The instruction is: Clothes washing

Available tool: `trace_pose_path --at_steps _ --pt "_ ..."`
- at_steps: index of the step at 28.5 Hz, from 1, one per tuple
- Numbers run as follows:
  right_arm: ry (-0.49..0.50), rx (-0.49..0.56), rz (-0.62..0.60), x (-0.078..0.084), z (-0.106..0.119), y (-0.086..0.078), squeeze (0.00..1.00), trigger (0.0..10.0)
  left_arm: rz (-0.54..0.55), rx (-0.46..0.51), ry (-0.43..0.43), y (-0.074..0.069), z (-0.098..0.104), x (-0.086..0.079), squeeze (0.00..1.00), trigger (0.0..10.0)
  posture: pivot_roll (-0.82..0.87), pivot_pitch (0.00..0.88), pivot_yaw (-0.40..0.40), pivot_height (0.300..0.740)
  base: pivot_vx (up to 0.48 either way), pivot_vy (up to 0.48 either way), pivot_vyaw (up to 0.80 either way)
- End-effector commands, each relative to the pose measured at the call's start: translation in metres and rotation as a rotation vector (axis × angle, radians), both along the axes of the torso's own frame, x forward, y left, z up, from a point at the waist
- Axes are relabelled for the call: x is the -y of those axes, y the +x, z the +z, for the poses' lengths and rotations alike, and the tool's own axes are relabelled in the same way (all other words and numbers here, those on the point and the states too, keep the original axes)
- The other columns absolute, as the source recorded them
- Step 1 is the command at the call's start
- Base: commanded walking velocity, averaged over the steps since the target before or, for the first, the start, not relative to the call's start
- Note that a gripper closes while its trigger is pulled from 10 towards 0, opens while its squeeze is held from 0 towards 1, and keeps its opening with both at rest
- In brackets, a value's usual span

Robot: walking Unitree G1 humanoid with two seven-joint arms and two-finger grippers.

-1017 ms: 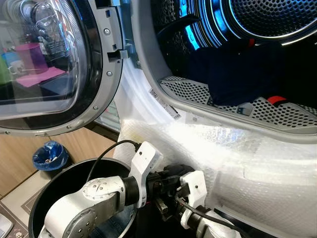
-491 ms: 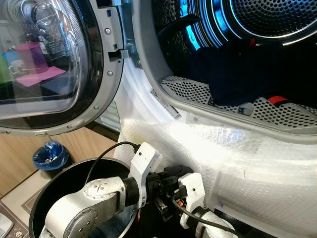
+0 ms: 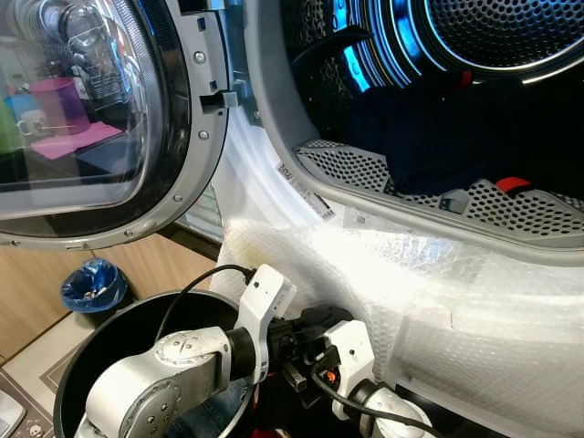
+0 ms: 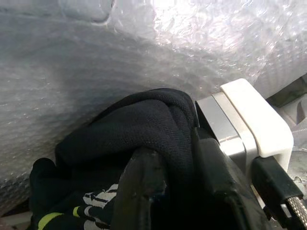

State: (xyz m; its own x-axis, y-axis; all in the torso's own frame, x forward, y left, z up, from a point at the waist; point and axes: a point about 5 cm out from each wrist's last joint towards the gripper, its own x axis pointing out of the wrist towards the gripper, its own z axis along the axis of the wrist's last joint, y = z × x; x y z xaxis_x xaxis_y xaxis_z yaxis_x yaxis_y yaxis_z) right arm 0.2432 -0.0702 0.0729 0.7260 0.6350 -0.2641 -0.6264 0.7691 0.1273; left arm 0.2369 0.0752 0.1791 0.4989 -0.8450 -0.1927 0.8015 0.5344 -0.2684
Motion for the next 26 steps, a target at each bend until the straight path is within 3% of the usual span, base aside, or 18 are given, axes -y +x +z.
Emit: trace_pose_path --at_steps 1,10,12,13,14,16,17,22,26 --pt "-0.088 -0.149 -0.008 0.006 -0.033 -0.013 0.00 0.0 -0.111 0.119 -0.134 -0.010 0.033 0.013 0.00 0.0 0.06 0.028 0.062 0.740 0.000 0.000 0.00" --pt "-0.030 -0.108 0.068 0.005 -0.026 -0.018 0.00 0.0 -0.104 0.121 -0.149 -0.009 0.035 0.012 0.00 0.3 0.06 0.030 0.061 0.740 0.000 0.000 0.00" --pt "0.023 -0.085 0.137 0.003 -0.020 -0.024 0.00 0.0 -0.102 0.122 -0.148 -0.009 0.035 0.012 0.00 4.2 0.06 0.031 0.062 0.740 0.000 0.000 0.00" --pt "0.023 -0.085 0.137 0.003 -0.020 -0.024 0.00 0.0 -0.102 0.122 -0.148 -0.009 0.035 0.012 0.00 4.2 0.06 0.031 0.062 0.740 0.000 0.000 0.00" --pt "0.036 -0.079 0.167 0.003 -0.018 -0.026 0.00 0.0 -0.100 0.121 -0.149 -0.009 0.035 0.012 0.00 7.7 0.05 0.031 0.062 0.740 0.000 0.000 0.00" --pt "0.049 -0.081 0.183 0.004 -0.017 -0.028 0.00 0.0 -0.100 0.121 -0.148 -0.009 0.035 0.012 0.00 8.2 0.05 0.031 0.062 0.740 0.000 0.000 0.00" --pt "0.057 -0.083 0.195 0.004 -0.017 -0.029 0.00 0.0 -0.100 0.121 -0.148 -0.009 0.035 0.012 0.00 9.6 0.05 0.031 0.062 0.740 0.000 0.000 0.00" --pt "0.091 -0.080 0.265 0.007 -0.013 -0.036 0.00 0.0 -0.099 0.135 -0.153 -0.008 0.037 0.012 0.00 10.0 0.05 0.033 0.062 0.740 0.000 0.000 0.00" --pt "0.078 -0.071 0.232 0.010 -0.014 -0.032 0.00 0.0 -0.101 0.130 -0.157 -0.009 0.037 0.013 0.00 10.0 0.05 0.033 0.062 0.740 0.000 0.000 0.00"
